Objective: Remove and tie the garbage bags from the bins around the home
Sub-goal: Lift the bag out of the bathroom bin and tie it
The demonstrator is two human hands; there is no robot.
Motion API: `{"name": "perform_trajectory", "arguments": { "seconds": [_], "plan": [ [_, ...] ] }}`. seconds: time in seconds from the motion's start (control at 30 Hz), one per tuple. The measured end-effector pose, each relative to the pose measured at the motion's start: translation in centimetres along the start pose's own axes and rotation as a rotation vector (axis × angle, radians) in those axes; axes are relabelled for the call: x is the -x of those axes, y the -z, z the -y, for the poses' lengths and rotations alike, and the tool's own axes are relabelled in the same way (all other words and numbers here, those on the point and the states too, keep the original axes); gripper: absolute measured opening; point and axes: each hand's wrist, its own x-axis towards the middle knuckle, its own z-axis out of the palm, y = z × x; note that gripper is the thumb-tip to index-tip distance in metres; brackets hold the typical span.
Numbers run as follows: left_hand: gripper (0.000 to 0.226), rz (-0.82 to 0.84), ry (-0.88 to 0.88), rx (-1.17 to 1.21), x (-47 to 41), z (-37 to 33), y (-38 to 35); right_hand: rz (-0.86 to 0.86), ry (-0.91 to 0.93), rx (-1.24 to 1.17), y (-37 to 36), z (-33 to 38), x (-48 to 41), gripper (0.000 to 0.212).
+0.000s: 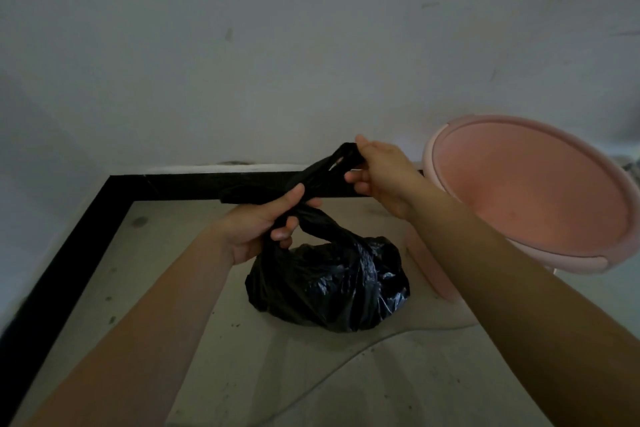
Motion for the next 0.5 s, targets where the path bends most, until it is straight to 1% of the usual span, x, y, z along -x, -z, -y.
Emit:
{"name": "perform_trajectory", "arguments": {
  "seconds": [0.03, 0.1, 0.17, 0.2, 0.27, 0.33, 0.4, 0.43, 0.5],
  "plan": [
    [0.048, 0.006, 0.0, 0.02, 0.0, 0.0, -0.2, 0.022, -0.029, -0.101, 0.0, 0.0, 0.2, 0.028],
    [0.051, -0.004, 0.004, 0.091, 0.0, 0.3, -0.4, 0.055, -0.048, -0.216, 0.2, 0.3, 0.8, 0.026],
    [0.051, -0.023, 0.0, 0.187, -0.1, 0.3, -0.4, 0.082, -0.065, -0.214, 0.6, 0.2, 1.4, 0.025],
    [0.047, -0.032, -0.017, 0.232, -0.3, 0.3, -0.3, 0.113, -0.072, -0.164, 0.7, -0.3, 1.7, 0.024],
    [0.033, -0.066, -0.07, 0.3, -0.6, 0.2, -0.2, 0.214, -0.097, 0.01, 0.8, -2.0, 2.4, 0.03],
    [0.025, -0.105, -0.111, 0.319, -0.8, 0.1, -0.3, 0.334, -0.191, 0.181, 1.0, -3.4, 3.0, 0.034],
    [0.021, -0.113, -0.124, 0.31, -0.6, 0.1, -0.5, 0.422, -0.289, 0.26, 1.1, -4.2, 3.3, 0.026],
    [0.018, -0.112, -0.131, 0.303, -0.5, 0.0, -0.5, 0.4, -0.263, 0.324, 1.1, -4.4, 3.1, 0.026],
    [0.021, -0.107, -0.155, 0.289, -0.3, -0.3, -0.4, 0.23, -0.075, 0.473, 1.0, -4.8, 2.4, 0.039]
  ]
}}
